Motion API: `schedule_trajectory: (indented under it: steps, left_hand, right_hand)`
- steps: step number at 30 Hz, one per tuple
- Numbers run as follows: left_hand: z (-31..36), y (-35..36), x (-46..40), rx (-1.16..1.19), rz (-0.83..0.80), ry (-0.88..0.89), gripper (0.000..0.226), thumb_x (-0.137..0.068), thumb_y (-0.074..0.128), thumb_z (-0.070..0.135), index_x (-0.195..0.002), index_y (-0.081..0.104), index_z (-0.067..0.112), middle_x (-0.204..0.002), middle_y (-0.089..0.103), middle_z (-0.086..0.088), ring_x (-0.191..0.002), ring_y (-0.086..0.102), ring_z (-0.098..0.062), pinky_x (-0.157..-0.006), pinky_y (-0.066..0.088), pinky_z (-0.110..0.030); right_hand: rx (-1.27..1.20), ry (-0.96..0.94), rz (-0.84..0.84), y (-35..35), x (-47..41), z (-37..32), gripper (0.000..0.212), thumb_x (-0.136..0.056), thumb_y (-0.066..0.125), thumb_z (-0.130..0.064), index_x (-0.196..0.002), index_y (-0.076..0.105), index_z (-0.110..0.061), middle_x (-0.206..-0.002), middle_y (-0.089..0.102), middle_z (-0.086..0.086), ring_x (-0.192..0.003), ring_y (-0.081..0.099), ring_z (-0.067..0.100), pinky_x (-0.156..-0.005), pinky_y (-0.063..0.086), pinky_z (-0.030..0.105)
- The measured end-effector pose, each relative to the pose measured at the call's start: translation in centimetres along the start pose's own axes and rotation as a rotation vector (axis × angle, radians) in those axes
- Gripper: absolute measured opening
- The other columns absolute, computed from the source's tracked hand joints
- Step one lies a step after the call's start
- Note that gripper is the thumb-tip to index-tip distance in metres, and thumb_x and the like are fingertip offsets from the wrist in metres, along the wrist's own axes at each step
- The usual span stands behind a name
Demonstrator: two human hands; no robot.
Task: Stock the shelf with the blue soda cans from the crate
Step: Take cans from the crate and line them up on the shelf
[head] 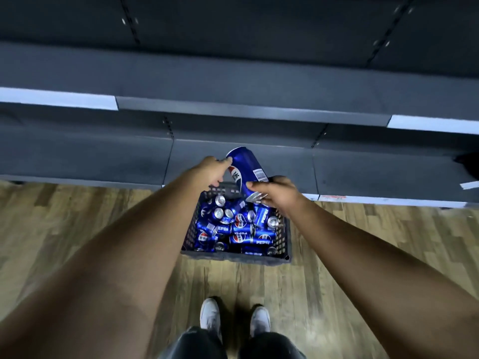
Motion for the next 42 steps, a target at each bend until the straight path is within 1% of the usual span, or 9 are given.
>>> schedule_trajectory:
  steps: [4,8,12,15,19,23,28,32,42]
  left_hand:
    - [4.1,-2.4,3.3,0.219,0.061,0.055,0.058,-0.098,0.032,0.052,-0.129,0.047,0.004,-0.122,0.059,-0.018,-0.109,0.058,-0.031,-0.088,0.043,-0.038]
    - [7.6,-4.8,6.1,0.308,0.103,0.163,0.057,-0.095,0.039,0.054,-0.126,0.05,0.007,-0.119,0.061,-0.014,-0.094,0.06,-0.026,-0.085,0.044,-0.037]
    - [10.3,-6.9,8.7,0.376,0.125,0.244,0.055,-0.091,0.049,0.054,-0.123,0.052,0.009,-0.112,0.06,-0.01,-0.091,0.06,-0.025,-0.083,0.045,-0.037]
    - [11.9,-7.8,10.4,0.425,0.125,0.312,0.039,-0.091,0.051,0.05,-0.107,0.055,0.015,-0.104,0.063,-0.007,-0.088,0.062,-0.024,-0.086,0.045,-0.038]
    - [14.2,-8.6,12.7,0.571,0.146,0.416,0.028,-0.092,0.054,0.046,-0.09,0.058,0.018,-0.086,0.065,-0.003,-0.076,0.062,-0.02,-0.085,0.047,-0.038]
    - [16.6,-9.0,15.2,0.705,0.149,0.522,0.042,-0.088,0.059,0.049,-0.108,0.06,0.013,-0.098,0.068,-0.007,-0.083,0.065,-0.023,-0.073,0.052,-0.033]
    - [19.9,-8.9,19.1,0.783,0.122,0.669,0.068,-0.062,0.071,0.058,-0.109,0.063,0.01,-0.098,0.072,-0.006,-0.089,0.069,-0.022,-0.085,0.054,-0.037]
    - [21.2,-9.1,21.6,0.826,0.173,0.76,0.031,-0.077,0.073,0.041,-0.088,0.06,0.015,-0.083,0.069,-0.004,-0.073,0.066,-0.019,-0.074,0.055,-0.031]
    - [22.4,-10.7,24.6,0.941,0.12,0.804,0.021,-0.08,0.071,0.033,-0.079,0.067,0.012,-0.072,0.069,-0.007,-0.065,0.065,-0.023,-0.074,0.056,-0.038]
  right_hand:
    - [-0.214,-0.039,-0.013,-0.2,2.7,-4.1,0.042,-0.077,0.076,-0.007,-0.1,0.041,-0.011,-0.085,0.058,0.004,-0.087,0.064,0.021,-0.072,0.055,0.032]
    - [-0.317,-0.104,-0.042,0.1,4.1,-7.5,0.071,-0.069,0.081,-0.009,-0.128,0.043,0.006,-0.11,0.065,0.02,-0.071,0.067,0.022,-0.066,0.055,0.031]
    - [-0.463,-0.174,-0.099,-0.3,6.3,-10.4,0.06,-0.073,0.074,-0.001,-0.125,0.046,0.01,-0.095,0.066,0.019,-0.055,0.066,0.017,-0.051,0.054,0.025]
    - [-0.503,-0.222,-0.207,-0.4,8.2,-12.2,0.027,-0.08,0.065,0.001,-0.106,0.059,0.005,-0.082,0.066,0.013,-0.059,0.065,0.016,-0.056,0.055,0.024]
    - [-0.585,-0.279,-0.317,-0.7,10.6,-14.1,0.029,-0.084,0.059,-0.001,-0.113,0.058,0.004,-0.098,0.065,0.015,-0.081,0.064,0.022,-0.066,0.059,0.027]
    - [-0.56,-0.343,-0.357,-1.9,13.1,-15.7,0.027,-0.084,0.057,0.0,-0.111,0.058,0.004,-0.1,0.065,0.015,-0.086,0.064,0.023,-0.076,0.056,0.03]
    - [-0.428,-0.474,-0.347,-3.2,15.7,-17.7,0.037,-0.066,0.07,0.001,-0.103,0.063,0.0,-0.098,0.066,0.016,-0.086,0.063,0.025,-0.095,0.048,0.038]
    - [-0.451,-0.553,-0.38,-3.3,17.4,-19.0,0.042,-0.059,0.07,-0.001,-0.1,0.063,-0.001,-0.089,0.069,0.013,-0.079,0.065,0.025,-0.084,0.053,0.033]
    - [-0.268,-0.655,-0.36,-3.1,20.5,-20.9,0.05,-0.06,0.073,-0.017,-0.108,0.059,-0.012,-0.094,0.071,0.003,-0.086,0.064,0.02,-0.086,0.048,0.036]
Point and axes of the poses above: each hand's wrist, its own x-axis away from the middle knuckle, its own y-axis out of the palm, z = x × y, the point moved 6 cm from there along -x, towards the middle knuckle
